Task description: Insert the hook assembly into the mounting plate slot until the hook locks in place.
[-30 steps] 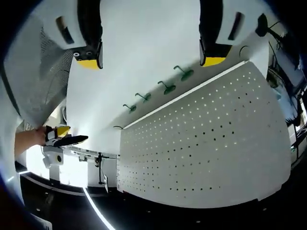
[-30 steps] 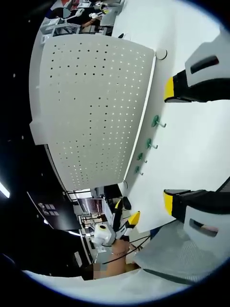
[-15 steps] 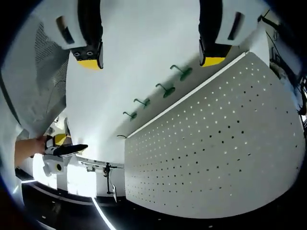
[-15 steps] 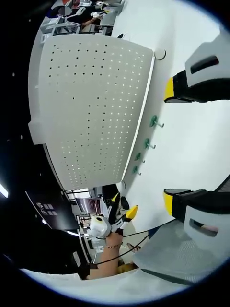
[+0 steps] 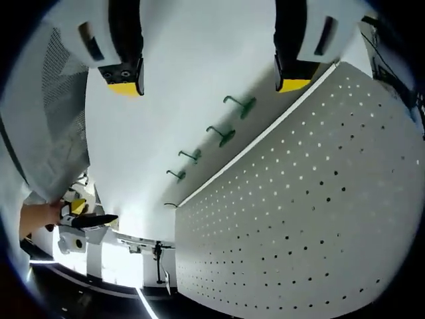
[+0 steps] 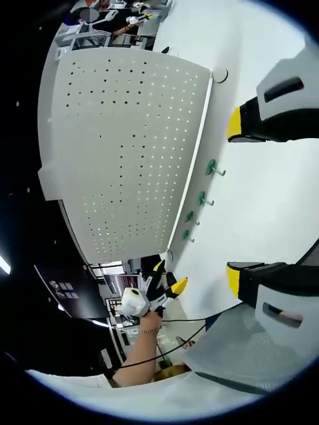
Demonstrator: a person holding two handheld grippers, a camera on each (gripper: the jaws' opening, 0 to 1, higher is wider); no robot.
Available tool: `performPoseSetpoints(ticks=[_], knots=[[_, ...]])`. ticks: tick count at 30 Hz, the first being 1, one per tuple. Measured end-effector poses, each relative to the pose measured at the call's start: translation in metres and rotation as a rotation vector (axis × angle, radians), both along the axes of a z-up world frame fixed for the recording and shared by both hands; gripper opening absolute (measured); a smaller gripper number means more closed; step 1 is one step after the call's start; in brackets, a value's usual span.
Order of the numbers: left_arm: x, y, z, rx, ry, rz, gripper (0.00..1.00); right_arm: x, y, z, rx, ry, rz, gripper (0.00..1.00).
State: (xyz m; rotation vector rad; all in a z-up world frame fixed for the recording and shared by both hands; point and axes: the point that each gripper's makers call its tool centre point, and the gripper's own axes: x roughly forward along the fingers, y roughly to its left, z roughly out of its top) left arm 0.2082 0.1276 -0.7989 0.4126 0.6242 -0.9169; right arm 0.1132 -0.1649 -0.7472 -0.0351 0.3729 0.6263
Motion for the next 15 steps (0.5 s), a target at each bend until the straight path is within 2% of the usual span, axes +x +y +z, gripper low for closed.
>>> performPoseSetpoints(ticks=[7,15], knots=[[0.008,0.004,-0.015,0.039,0.033,-0.032,0.83,0.0,-0.001,-0.002,0.004,0.005,-0.007,0.7],[0.018,0.005,-0.023,0.074,0.049,-0.073,0.82,-0.002,0.0,-0.004,0.007,0.015,-0.001,0.69]])
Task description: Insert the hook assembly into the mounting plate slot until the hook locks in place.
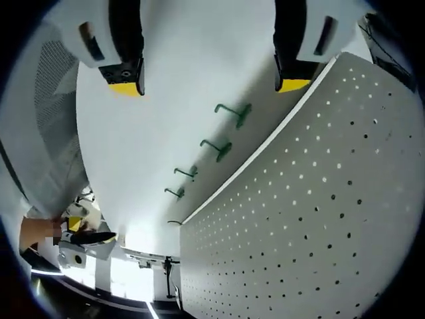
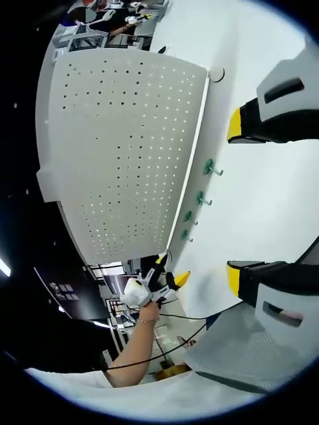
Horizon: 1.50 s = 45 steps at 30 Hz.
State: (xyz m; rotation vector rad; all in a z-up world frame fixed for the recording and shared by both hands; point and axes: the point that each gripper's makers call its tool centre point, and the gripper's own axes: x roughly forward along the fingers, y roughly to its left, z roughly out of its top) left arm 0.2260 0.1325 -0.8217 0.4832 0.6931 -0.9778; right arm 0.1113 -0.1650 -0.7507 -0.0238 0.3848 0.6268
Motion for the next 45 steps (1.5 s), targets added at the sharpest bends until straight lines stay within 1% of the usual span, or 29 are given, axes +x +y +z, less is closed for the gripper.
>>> performPoseSetpoints(ticks=[3,8,11,14,20,21,27,30,37,40,45], knots=[[0.002,0.0,-0.004,0.034,0.0,-0.037,0.82,0.0,0.0,0.0,-0.001,0.003,0.001,0.69],[0.008,-0.004,-0.01,0.065,0.008,-0.078,0.82,0.0,0.0,-0.001,-0.001,0.005,0.001,0.69],[0.01,-0.007,-0.013,0.092,0.002,-0.112,0.81,0.0,0.001,-0.001,-0.005,0.009,0.004,0.69],[0.013,-0.01,-0.016,0.104,0.009,-0.135,0.81,0.0,0.001,-0.001,-0.006,0.011,0.007,0.69],[0.018,-0.01,-0.025,0.15,0.021,-0.179,0.8,0.0,0.002,-0.003,-0.025,0.014,0.018,0.7],[0.018,-0.011,-0.026,0.168,0.017,-0.193,0.8,0.0,0.002,-0.003,-0.026,0.016,0.018,0.7],[0.022,-0.013,-0.034,0.217,0.032,-0.25,0.8,0.0,0.003,-0.005,-0.031,0.025,0.023,0.7],[0.025,-0.014,-0.034,0.236,0.031,-0.276,0.79,-0.001,0.005,-0.006,-0.04,0.028,0.031,0.7],[0.034,-0.017,-0.037,0.266,0.036,-0.315,0.78,0.001,0.005,-0.008,-0.049,0.037,0.037,0.7],[0.037,-0.016,-0.042,0.293,0.034,-0.337,0.77,0.0,0.005,-0.01,-0.067,0.038,0.049,0.7],[0.038,-0.016,-0.048,0.315,0.046,-0.362,0.75,0.0,0.006,-0.011,-0.067,0.043,0.05,0.7]])
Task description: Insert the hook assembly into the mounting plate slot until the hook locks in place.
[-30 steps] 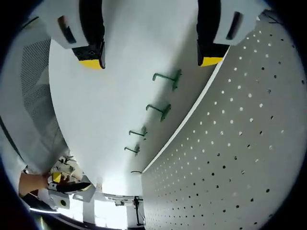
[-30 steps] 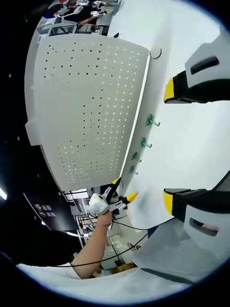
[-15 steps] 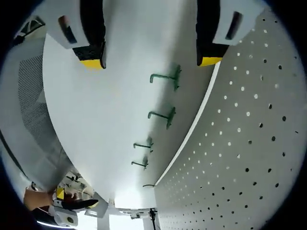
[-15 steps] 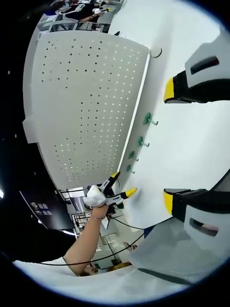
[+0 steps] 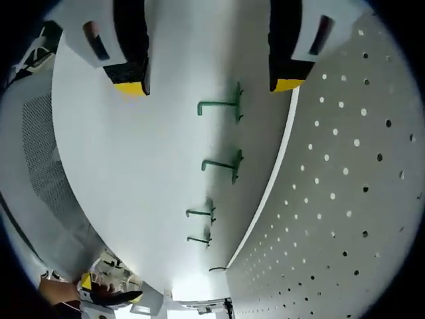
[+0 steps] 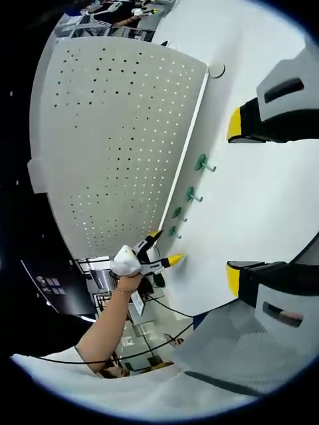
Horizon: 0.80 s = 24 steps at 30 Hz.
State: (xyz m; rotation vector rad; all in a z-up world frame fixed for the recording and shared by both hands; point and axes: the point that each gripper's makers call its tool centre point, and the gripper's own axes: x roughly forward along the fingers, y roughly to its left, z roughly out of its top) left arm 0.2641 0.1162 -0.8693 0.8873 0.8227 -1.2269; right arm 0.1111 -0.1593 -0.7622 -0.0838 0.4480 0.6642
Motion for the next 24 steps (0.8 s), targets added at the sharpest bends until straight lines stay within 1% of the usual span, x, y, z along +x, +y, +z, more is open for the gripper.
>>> performPoseSetpoints(ticks=[2,6,10,11,15,17,18,21,22,24], knots=[[0.001,0.0,-0.001,0.004,0.002,-0.005,0.72,0.0,0.0,-0.001,-0.002,0.003,0.0,0.7],[0.001,-0.004,-0.003,0.005,0.019,-0.013,0.73,-0.001,-0.001,-0.002,0.002,0.006,-0.003,0.7],[-0.004,-0.003,-0.011,0.032,0.059,-0.045,0.72,-0.001,0.0,-0.004,-0.001,0.01,0.002,0.7],[-0.006,-0.003,-0.012,0.037,0.078,-0.05,0.71,-0.002,0.001,-0.005,-0.004,0.012,0.006,0.7],[-0.005,-0.005,-0.012,0.036,0.08,-0.052,0.69,-0.003,0.004,-0.006,-0.018,0.01,0.023,0.69],[-0.004,-0.006,-0.012,0.033,0.092,-0.045,0.69,-0.004,0.004,-0.006,-0.018,0.011,0.025,0.69],[-0.003,-0.006,-0.012,0.03,0.094,-0.043,0.68,-0.004,0.005,-0.006,-0.017,0.013,0.027,0.69],[-0.002,-0.008,-0.012,0.023,0.096,-0.047,0.6,-0.004,0.004,-0.007,-0.02,0.013,0.03,0.69],[-0.003,-0.008,-0.012,0.023,0.112,-0.046,0.57,-0.004,0.004,-0.007,-0.019,0.013,0.03,0.69],[-0.001,-0.008,-0.012,0.02,0.111,-0.041,0.55,-0.005,0.004,-0.007,-0.017,0.015,0.03,0.69]])
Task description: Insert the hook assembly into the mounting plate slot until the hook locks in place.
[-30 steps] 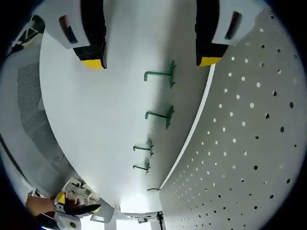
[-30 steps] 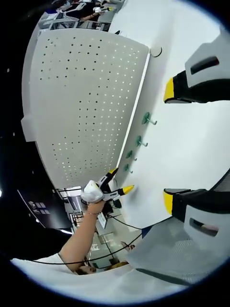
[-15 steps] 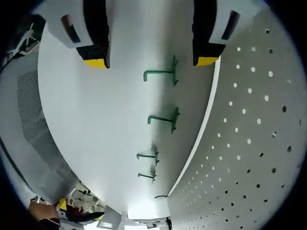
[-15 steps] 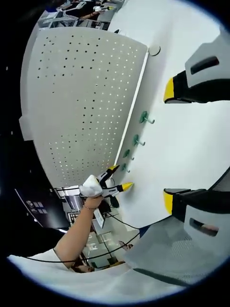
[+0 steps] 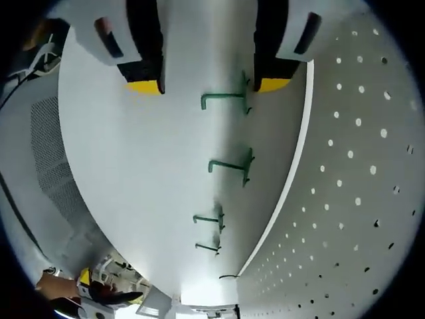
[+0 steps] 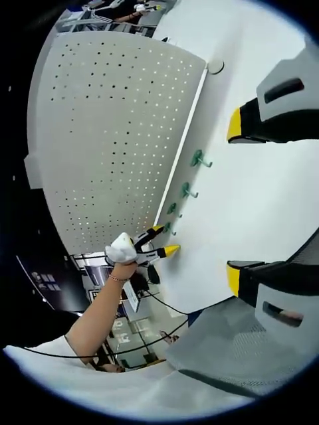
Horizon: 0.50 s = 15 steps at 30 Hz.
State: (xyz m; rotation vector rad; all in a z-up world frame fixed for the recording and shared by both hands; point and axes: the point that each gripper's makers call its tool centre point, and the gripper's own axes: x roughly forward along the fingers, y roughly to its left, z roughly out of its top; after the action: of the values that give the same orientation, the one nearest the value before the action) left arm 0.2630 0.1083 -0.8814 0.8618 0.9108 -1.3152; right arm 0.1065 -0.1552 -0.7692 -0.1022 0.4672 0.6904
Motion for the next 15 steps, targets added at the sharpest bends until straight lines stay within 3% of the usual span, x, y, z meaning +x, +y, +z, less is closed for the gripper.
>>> performPoseSetpoints(ticks=[15], knots=[[0.02,0.003,0.001,0.005,-0.005,0.125,0.28,0.0,0.001,0.0,0.009,-0.001,0.003,0.69]])
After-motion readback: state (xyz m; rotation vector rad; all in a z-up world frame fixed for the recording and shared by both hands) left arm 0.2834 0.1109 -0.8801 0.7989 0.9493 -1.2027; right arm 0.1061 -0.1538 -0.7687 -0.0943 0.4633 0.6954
